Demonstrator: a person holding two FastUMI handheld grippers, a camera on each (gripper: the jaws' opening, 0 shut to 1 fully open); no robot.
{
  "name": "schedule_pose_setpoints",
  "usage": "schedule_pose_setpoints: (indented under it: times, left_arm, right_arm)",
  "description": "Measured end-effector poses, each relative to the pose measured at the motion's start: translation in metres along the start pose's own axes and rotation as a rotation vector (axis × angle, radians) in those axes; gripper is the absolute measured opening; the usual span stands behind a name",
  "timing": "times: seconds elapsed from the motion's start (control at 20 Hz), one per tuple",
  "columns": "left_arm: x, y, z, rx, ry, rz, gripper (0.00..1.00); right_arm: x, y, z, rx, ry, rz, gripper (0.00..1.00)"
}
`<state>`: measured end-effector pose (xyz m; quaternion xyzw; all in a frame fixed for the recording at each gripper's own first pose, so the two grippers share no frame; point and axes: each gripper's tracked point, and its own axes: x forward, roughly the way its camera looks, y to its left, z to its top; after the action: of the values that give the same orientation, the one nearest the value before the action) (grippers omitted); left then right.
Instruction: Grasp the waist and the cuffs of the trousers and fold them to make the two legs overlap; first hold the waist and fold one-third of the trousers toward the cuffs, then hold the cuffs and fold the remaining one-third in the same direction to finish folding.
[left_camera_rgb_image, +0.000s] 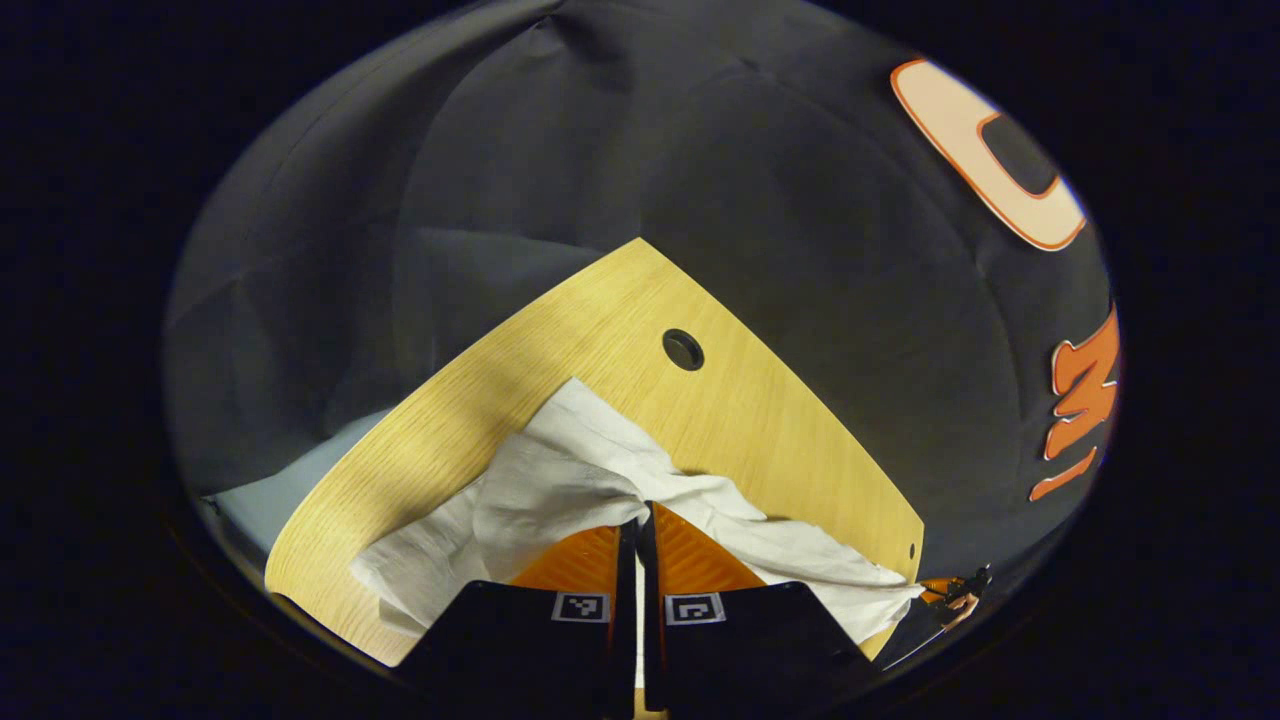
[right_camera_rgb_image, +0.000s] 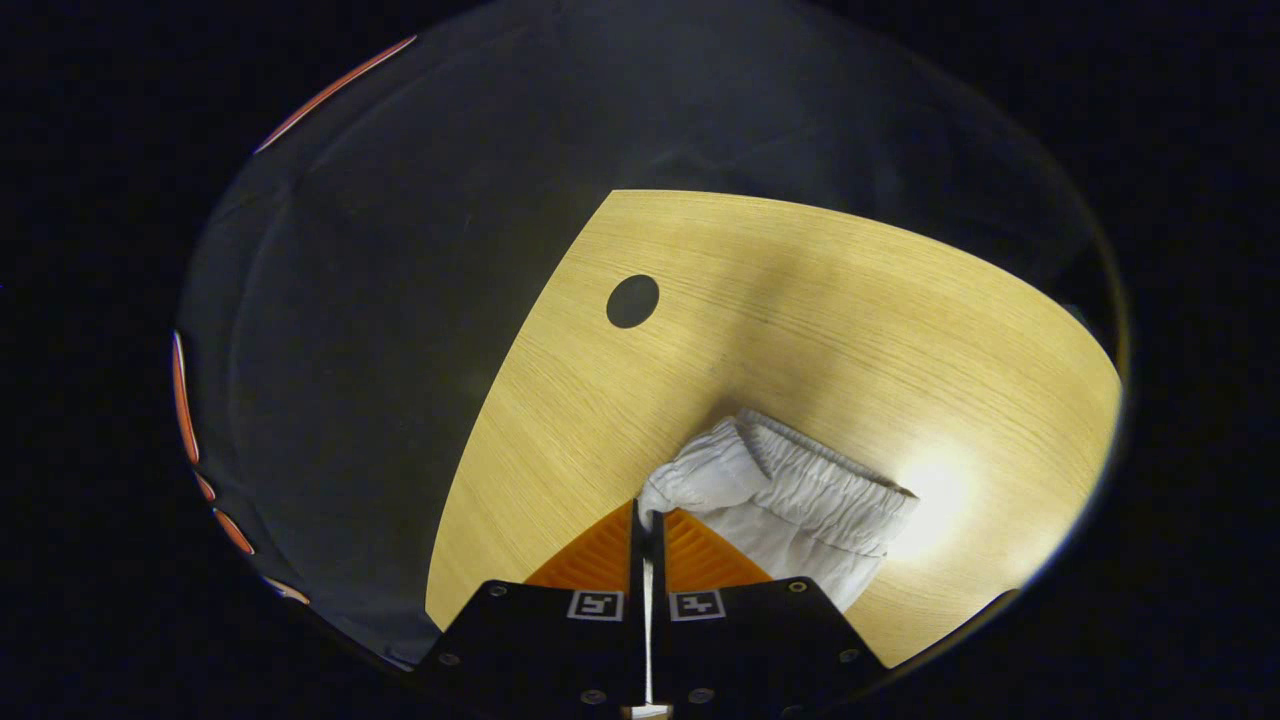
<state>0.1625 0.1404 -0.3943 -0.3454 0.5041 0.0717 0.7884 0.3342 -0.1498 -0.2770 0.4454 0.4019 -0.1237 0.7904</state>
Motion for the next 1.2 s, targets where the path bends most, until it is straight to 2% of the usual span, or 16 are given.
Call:
schedule_pose_setpoints:
  times: [0.05, 0.1, 0.15, 0.2, 0.25, 0.3, 0.4, 0.45, 0.5, 0.7, 0.85, 0.95, 1.2]
  left_arm:
    - [0.004, 0.001, -0.002, -0.003, 0.014, 0.016, 0.06]
    - [0.003, 0.001, 0.0, -0.006, 0.004, 0.025, 0.1]
    - [0.004, 0.002, -0.002, -0.002, 0.0, 0.042, 0.07]
    - [0.0, 0.003, 0.001, 0.013, -0.011, 0.059, 0.26]
    - [-0.002, 0.004, 0.001, 0.038, -0.013, 0.075, 0.24]
    - [-0.009, 0.001, 0.004, 0.067, -0.013, 0.081, 0.24]
    - [-0.024, -0.01, -0.003, 0.111, 0.018, 0.083, 0.64]
    - [-0.03, -0.015, -0.006, 0.13, 0.023, 0.077, 0.84]
    - [-0.036, -0.021, -0.008, 0.149, 0.028, 0.074, 0.87]
    - [-0.06, -0.043, -0.026, 0.225, 0.045, 0.067, 1.0]
    - [-0.078, -0.054, -0.039, 0.329, 0.036, 0.093, 0.99]
    - [-0.085, -0.062, -0.051, 0.405, 0.032, 0.099, 0.99]
    - [-0.108, -0.076, -0.063, 0.543, -0.013, 0.149, 1.0]
  right_arm:
    - [-0.007, -0.003, 0.002, -0.02, -0.005, 0.003, 0.04]
    - [-0.013, -0.007, 0.002, -0.045, -0.009, 0.005, 0.13]
    - [-0.023, -0.01, 0.003, -0.08, -0.013, 0.009, 0.22]
    - [-0.027, -0.014, 0.003, -0.121, -0.022, 0.008, 0.44]
    - [-0.036, -0.019, 0.006, -0.167, -0.032, 0.001, 0.44]
    - [-0.044, -0.025, 0.006, -0.208, -0.044, -0.015, 0.69]
    - [-0.057, -0.049, -0.002, -0.267, -0.046, -0.058, 0.83]
    - [-0.062, -0.061, -0.009, -0.288, -0.034, -0.083, 0.86]
    - [-0.065, -0.072, -0.013, -0.303, -0.03, -0.111, 0.9]
    - [-0.056, -0.109, -0.032, -0.311, 0.017, -0.21, 0.98]
    - [-0.046, -0.113, -0.04, -0.305, 0.052, -0.215, 0.99]
    - [-0.042, -0.116, -0.033, -0.327, 0.009, -0.237, 0.99]
    - [-0.029, -0.121, -0.037, -0.324, 0.013, -0.274, 0.93]
